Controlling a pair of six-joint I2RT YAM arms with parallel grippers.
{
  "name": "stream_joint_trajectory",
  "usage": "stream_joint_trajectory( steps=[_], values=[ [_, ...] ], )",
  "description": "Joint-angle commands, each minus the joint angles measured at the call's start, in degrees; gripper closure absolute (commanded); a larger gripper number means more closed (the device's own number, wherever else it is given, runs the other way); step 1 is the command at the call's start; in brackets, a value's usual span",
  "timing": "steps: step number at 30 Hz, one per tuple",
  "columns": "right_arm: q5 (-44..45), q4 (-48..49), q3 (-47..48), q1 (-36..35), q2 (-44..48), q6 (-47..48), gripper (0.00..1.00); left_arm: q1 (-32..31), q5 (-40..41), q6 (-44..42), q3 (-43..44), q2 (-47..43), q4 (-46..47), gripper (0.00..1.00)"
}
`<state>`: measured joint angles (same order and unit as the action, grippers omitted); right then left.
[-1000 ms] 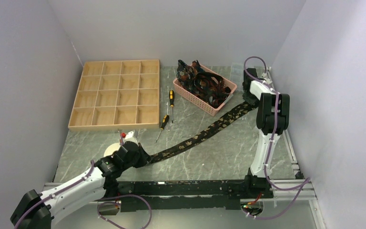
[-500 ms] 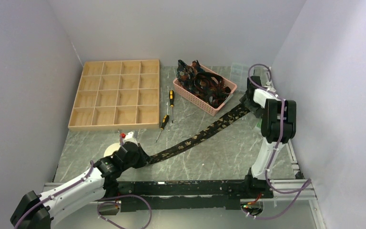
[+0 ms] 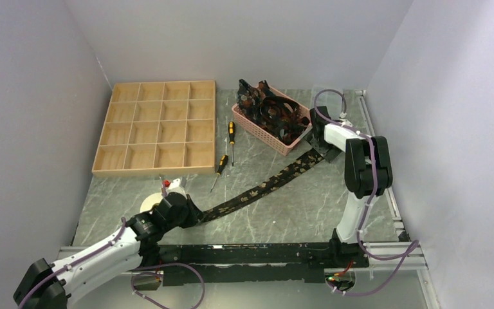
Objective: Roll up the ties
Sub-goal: Flatten out the tie at the center of the board.
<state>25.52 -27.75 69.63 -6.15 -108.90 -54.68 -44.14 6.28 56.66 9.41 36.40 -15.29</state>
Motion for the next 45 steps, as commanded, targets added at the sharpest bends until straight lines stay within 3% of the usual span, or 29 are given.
stream_joint_trajectory(
  steps=[1,5,14,18,19,20,27,34,45],
  values=[
    [2.0,-4.9,4.3,0.4,-4.1,-4.5,0.03,-0.4,-0.1,-0.6,-0.6,-1.5,0.5,0.97],
    [3.9,-7.3,3.7,0.3,-5.2,-5.7,0.15,-0.5,-0.5,-0.5,-1.0,-3.3,0.0,0.97],
    [3.6,-7.3,0.4,2.3,-5.7,-5.2,0.64,-0.6,-0.9,-1.1,-0.9,-3.1,0.2,0.97],
    [2.3,-6.4,0.2,3.4,-5.7,-4.5,0.71,-0.7,-0.9,-1.0,-0.8,-2.2,0.5,0.97],
    [1.8,-6.2,0.2,3.5,-5.7,-4.4,0.92,-0.8,-0.8,-1.0,-0.7,-2.1,0.5,0.97],
    [1.5,-5.7,0.2,3.6,-5.7,-4.1,1.00,-0.8,-0.7,-0.9,-0.6,-2.0,0.4,0.97],
    [-0.3,-4.1,2.1,5.8,-6.0,-2.2,1.00,-1.8,4.7,3.0,0.3,-0.9,-3.2,0.97],
    [-2.7,-2.4,2.6,12.8,-6.0,1.4,1.00,-2.4,10.5,8.7,1.0,1.4,-7.1,0.97],
    [-4.1,-2.6,6.4,16.1,-7.2,3.9,1.00,-3.1,13.9,12.6,0.4,-4.6,-12.2,0.97]
  ],
)
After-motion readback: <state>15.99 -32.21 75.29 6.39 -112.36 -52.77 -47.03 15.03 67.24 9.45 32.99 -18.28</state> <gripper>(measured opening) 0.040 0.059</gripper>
